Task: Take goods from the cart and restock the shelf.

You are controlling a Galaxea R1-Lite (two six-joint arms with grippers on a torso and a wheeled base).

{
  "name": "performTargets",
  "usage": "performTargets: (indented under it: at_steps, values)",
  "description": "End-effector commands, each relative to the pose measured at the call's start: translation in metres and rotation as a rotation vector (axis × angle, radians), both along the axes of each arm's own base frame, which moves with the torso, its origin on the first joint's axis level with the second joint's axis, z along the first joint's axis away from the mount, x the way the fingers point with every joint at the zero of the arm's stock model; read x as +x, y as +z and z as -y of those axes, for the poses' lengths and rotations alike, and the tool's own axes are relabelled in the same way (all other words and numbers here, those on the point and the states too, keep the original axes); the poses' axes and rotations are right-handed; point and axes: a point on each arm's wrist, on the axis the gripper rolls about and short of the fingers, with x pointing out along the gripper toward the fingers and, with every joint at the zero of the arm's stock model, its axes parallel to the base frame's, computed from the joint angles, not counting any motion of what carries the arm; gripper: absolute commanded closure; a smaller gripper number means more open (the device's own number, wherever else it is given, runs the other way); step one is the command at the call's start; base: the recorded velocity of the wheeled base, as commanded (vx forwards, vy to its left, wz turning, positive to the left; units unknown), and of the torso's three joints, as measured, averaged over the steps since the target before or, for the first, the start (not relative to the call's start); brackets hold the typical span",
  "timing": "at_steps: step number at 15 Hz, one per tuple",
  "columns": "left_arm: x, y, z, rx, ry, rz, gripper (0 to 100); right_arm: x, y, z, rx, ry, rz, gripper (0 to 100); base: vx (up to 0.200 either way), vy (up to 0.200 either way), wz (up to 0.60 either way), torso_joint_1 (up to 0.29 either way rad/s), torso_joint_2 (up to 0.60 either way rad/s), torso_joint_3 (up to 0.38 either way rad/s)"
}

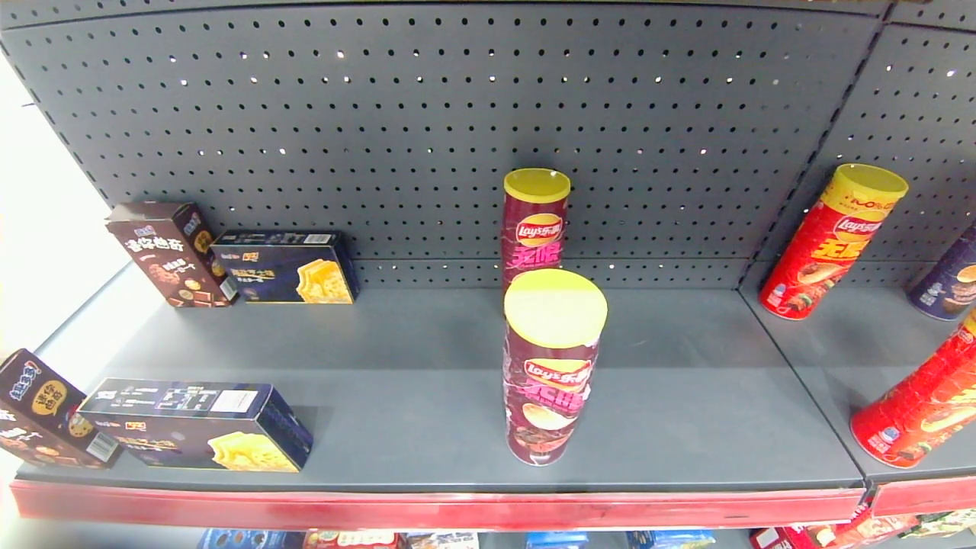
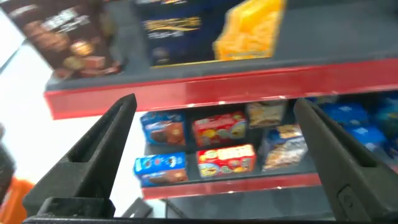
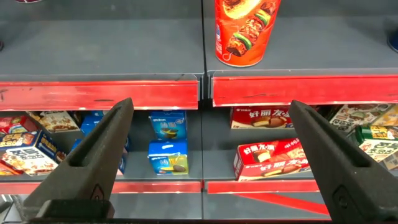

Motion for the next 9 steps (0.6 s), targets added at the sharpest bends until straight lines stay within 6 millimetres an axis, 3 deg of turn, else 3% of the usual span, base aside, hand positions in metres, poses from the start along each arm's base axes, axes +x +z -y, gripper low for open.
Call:
performTargets:
  at_steps: [1,2,9]
  values:
    - [-0.0001,0.0004,-0.0009,-0.006,0.041,0.002,0,0.0,0.0,0.0,0.0,0.0,0.0,0,0.0,-0.2,0.0,0.007,0.0,0.002]
    - [-0.0001,0.0004,-0.0009,-0.017,0.041,0.002,0,0.0,0.0,0.0,0.0,0.0,0.0,0,0.0,-0.2,0.0,0.007,0.0,0.002]
    - [0.0,0.0002,-0.001,-0.066,0.046,0.002,0,0.0,0.0,0.0,0.0,0.0,0.0,0,0.0,0.0,0.0,0.0,0.0,0.0]
